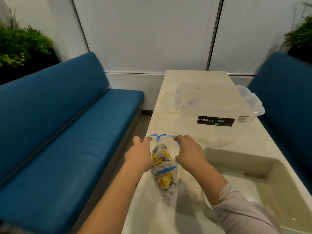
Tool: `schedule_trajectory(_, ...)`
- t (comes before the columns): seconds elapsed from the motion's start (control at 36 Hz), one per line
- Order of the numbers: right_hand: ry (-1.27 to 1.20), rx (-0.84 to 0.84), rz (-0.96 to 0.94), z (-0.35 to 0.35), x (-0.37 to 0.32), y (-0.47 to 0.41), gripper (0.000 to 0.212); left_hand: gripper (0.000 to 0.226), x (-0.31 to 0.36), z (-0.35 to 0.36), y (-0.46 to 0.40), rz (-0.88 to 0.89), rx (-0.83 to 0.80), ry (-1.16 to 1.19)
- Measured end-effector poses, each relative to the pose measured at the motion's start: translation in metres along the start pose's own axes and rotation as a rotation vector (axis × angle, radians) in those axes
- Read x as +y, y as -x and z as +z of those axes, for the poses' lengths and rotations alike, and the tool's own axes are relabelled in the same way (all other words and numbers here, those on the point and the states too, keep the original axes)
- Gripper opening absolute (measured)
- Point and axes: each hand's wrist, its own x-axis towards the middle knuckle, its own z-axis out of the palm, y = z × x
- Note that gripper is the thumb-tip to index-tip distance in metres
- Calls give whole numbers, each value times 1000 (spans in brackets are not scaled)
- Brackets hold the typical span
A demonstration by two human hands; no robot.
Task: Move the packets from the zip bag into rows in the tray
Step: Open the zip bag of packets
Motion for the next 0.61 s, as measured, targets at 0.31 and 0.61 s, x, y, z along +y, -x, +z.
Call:
schedule_trajectory(0.31,-122,75,-61,-4,-12,-18,64,47,2,7,-17,12,315,502)
schedule_trajectory(0.61,-211,15,60,-3,-11,-33,25,44,-9,11,-29,-93,200,488)
